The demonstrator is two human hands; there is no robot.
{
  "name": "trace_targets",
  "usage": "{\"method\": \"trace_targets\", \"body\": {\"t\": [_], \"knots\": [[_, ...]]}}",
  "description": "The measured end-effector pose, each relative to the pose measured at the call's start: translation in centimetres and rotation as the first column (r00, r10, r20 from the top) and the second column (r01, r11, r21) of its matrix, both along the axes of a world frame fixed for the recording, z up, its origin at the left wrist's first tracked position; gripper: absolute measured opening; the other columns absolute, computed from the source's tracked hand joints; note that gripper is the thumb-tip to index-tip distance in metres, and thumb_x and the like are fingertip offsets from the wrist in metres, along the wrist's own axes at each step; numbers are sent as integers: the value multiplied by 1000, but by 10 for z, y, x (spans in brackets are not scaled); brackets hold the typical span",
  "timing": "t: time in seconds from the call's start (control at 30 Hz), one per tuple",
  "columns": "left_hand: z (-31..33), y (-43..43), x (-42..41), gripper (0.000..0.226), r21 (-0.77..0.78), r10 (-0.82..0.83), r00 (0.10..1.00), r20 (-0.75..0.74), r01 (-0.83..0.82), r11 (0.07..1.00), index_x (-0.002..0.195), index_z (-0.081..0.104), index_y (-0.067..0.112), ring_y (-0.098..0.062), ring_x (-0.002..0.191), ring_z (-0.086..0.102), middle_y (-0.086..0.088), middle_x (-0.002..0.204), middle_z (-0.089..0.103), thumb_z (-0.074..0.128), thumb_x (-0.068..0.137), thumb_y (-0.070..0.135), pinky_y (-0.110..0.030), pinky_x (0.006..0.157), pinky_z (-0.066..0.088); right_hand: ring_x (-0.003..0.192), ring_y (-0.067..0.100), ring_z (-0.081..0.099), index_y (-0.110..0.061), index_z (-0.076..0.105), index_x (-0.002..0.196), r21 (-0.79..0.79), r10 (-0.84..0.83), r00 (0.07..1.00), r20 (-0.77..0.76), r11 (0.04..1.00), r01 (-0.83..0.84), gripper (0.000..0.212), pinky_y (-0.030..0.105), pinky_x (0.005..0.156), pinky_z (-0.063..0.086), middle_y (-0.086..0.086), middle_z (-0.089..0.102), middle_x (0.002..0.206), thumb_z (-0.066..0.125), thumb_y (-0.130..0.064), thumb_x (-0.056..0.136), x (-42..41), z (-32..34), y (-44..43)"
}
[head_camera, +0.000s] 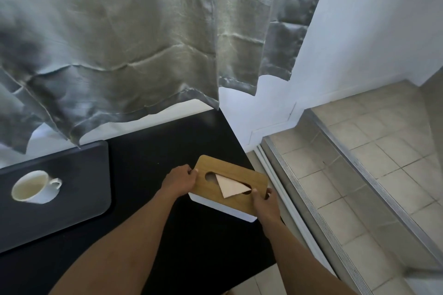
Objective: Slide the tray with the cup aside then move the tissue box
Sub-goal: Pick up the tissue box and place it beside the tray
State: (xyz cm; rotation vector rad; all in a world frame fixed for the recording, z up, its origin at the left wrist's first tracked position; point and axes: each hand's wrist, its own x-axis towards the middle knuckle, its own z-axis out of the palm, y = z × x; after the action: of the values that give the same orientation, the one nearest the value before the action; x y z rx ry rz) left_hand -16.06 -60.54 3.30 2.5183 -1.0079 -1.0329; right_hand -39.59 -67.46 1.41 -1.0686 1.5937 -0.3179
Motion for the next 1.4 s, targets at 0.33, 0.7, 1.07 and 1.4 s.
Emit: {"method": "trace_targets", "body": {"t": [0.33,0.7,1.07,1.4], "knots": [[-9,14,-12,52,-43,136,986,-95,-140,989,134,47,19,-21,109,57,-5,125,57,45,94,51,-35,86,46,123,31,47,-24,25,147,75,-62,997,54,996,58,58,49,105,40,11,45,138,50,-33,95,13,4,2],[-8,30,8,46,-128,173,983,-62,-179,975,127,55,17,-15,97,61,-2,111,62,49,93,48,-36,88,51,130,34,42,-25,29,147,61,57,998,30,996,-59,58,57,107,39,11,41,144,51,-31,94,42,15,-16],[2,54,61,45,-226,362,932,-2,-353,908,126,59,18,-15,93,61,-2,112,66,49,94,48,-32,78,51,130,35,41,-21,27,148,57,269,963,5,962,-269,57,56,107,38,13,37,146,49,-30,96,123,30,-30],[3,56,108,39,-234,459,886,-59,-459,857,120,61,14,-23,97,63,-1,99,62,51,95,42,-44,87,55,123,32,47,-17,38,139,-27,479,878,-16,877,-480,45,56,104,42,12,46,136,42,-34,98,191,39,-58]]}}
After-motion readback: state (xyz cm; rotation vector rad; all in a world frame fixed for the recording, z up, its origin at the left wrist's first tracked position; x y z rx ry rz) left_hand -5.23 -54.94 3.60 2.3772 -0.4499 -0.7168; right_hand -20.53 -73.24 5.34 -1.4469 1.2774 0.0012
